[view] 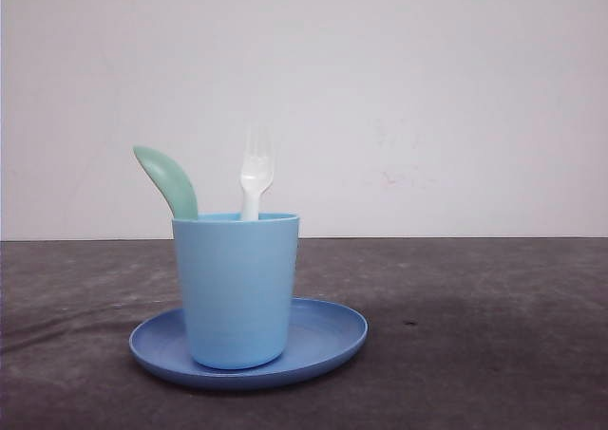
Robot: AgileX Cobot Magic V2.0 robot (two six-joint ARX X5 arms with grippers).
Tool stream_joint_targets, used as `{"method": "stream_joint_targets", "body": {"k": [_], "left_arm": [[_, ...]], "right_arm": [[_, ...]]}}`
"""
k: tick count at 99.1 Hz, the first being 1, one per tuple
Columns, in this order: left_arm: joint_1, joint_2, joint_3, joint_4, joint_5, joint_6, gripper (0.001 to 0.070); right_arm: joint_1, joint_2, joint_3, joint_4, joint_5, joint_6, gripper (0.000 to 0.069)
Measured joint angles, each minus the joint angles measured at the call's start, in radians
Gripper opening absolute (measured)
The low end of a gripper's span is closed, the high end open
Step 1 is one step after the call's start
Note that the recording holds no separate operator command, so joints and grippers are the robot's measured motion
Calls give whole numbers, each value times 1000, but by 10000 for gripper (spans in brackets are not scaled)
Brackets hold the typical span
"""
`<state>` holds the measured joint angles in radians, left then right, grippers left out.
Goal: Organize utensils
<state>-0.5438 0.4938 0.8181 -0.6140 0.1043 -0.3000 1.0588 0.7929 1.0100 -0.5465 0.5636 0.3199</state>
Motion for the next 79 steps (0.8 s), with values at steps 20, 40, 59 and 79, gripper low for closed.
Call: {"method": "stream_joint_targets", "body": {"k": [20, 40, 59, 79], "left_arm": [[0, -22, 0, -18, 0, 0, 71], [0, -27, 0, -18, 0, 0, 25], [0, -27, 0, -18, 0, 0, 25], [0, -27, 0, -18, 0, 0, 25]], "right_arm": [[0, -4, 0, -27, 6, -4, 85], [0, -4, 0, -27, 6, -5, 8], [0, -4, 0, -27, 6, -5, 7], [0, -4, 0, -27, 6, -5, 7]]}}
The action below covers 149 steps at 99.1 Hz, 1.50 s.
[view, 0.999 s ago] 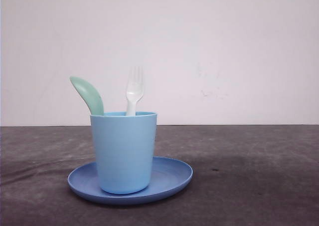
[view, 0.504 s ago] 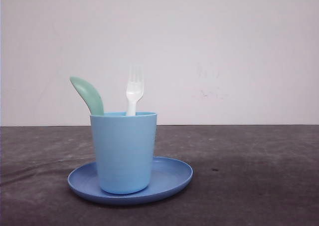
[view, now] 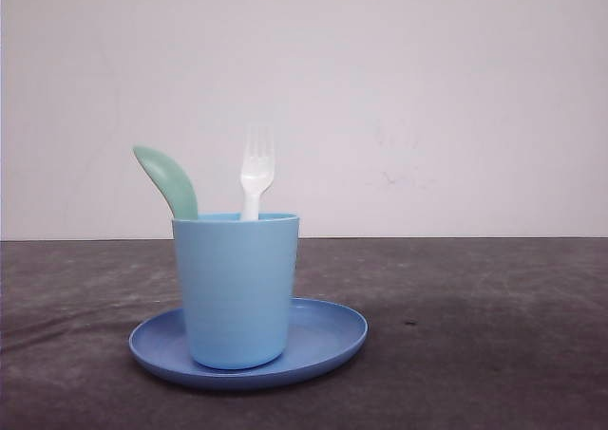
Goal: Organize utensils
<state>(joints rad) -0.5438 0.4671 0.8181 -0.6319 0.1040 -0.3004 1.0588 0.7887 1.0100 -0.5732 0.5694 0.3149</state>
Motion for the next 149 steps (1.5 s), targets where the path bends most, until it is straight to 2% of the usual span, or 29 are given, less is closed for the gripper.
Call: {"method": "stream_joint_targets", "body": {"k": [22, 31, 41, 50, 58, 73, 85, 100, 122, 149], "left_arm": [[0, 0, 0, -1, 0, 4, 25], [0, -2, 0, -13, 0, 61, 25], [24, -10, 0, -9, 0, 150, 25], [70, -14, -6, 42, 0, 229, 25], [138, -17, -32, 95, 0, 282, 25], [286, -42, -162, 192, 0, 335, 25], [382, -116, -309, 308, -1, 342, 25], [442, -253, -499, 422, -1, 345, 25], [487, -427, -719, 424, -1, 353, 25], [506, -462, -781, 444, -4, 360, 25]], "right_arm": [[0, 0, 0, 0, 0, 0, 7], [0, 0, 0, 0, 0, 0, 7], [0, 0, 0, 0, 0, 0, 7], [0, 0, 0, 0, 0, 0, 7], [0, 0, 0, 0, 0, 0, 7], [0, 0, 0, 0, 0, 0, 7], [0, 0, 0, 0, 0, 0, 7], [0, 0, 0, 0, 0, 0, 7], [0, 0, 0, 0, 0, 0, 7], [0, 0, 0, 1, 0, 0, 7]]}}
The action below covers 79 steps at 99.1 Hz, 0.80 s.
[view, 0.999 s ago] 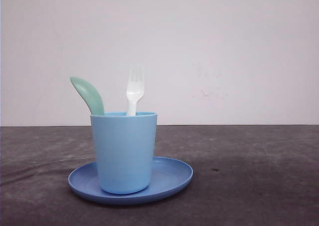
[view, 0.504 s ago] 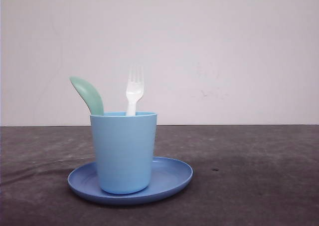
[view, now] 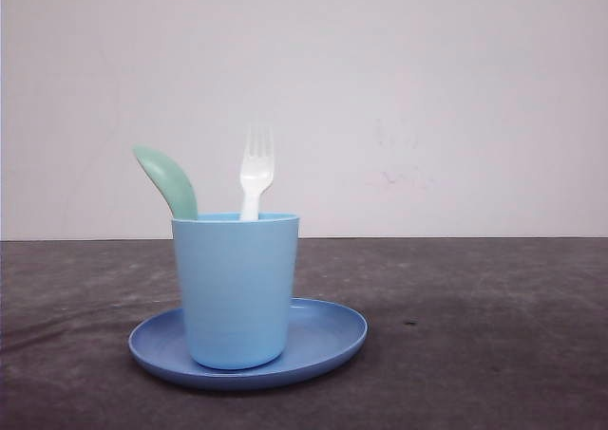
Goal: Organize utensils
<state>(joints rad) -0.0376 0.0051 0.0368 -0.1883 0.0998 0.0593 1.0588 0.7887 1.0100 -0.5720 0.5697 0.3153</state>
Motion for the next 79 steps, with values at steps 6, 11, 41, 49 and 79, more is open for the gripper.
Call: {"method": "stream_joint_targets", "body": {"k": [6, 11, 41, 49, 79], "left_arm": [[0, 0, -4, 9, 0, 1, 25], [0, 0, -4, 11, 0, 1, 25], [0, 0, -4, 11, 0, 0, 25], [0, 0, -4, 11, 0, 0, 25], [0, 0, -5, 11, 0, 0, 25]], "right_arm": [[0, 0, 0, 0, 1, 0, 7], [0, 0, 0, 0, 1, 0, 7], [0, 0, 0, 0, 1, 0, 7], [0, 0, 0, 0, 1, 0, 7], [0, 0, 0, 0, 1, 0, 7]]}}
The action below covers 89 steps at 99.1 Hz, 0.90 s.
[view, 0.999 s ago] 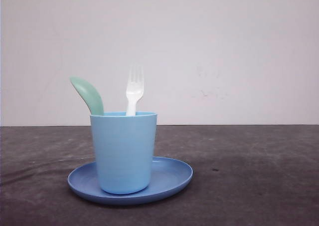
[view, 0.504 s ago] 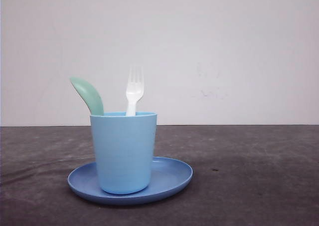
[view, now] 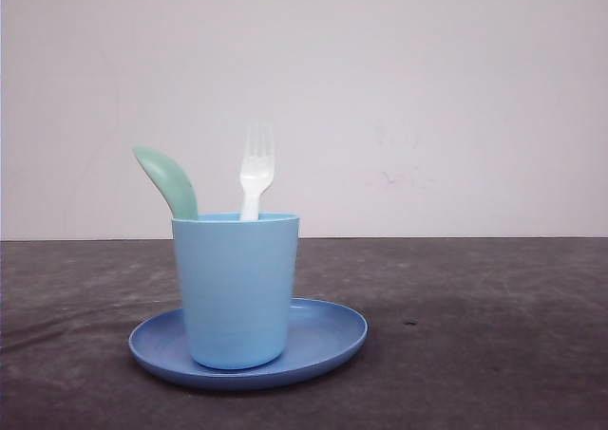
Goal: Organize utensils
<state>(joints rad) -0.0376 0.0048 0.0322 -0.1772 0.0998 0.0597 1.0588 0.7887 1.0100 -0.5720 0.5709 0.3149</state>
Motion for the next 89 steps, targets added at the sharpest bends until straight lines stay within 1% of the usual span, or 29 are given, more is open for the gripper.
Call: {"method": "stream_joint_targets", "body": {"k": [22, 35, 58, 69, 74, 81, 89], "left_arm": [[0, 0, 0, 0, 0, 0, 25], [0, 0, 0, 0, 0, 0, 25], [0, 0, 0, 0, 0, 0, 25], [0, 0, 0, 0, 0, 0, 25], [0, 0, 0, 0, 0, 0, 25], [0, 0, 0, 0, 0, 0, 25], [0, 0, 0, 0, 0, 0, 25]], "right_arm": [[0, 0, 0, 0, 0, -1, 7], [0, 0, 0, 0, 23, -48, 7], [0, 0, 0, 0, 28, -70, 7], [-2, 0, 0, 0, 63, -84, 7], [-14, 0, 0, 2, 80, -87, 7], [-52, 0, 0, 16, 78, -107, 7], [-131, 8, 0, 46, 39, -140, 7]]}}
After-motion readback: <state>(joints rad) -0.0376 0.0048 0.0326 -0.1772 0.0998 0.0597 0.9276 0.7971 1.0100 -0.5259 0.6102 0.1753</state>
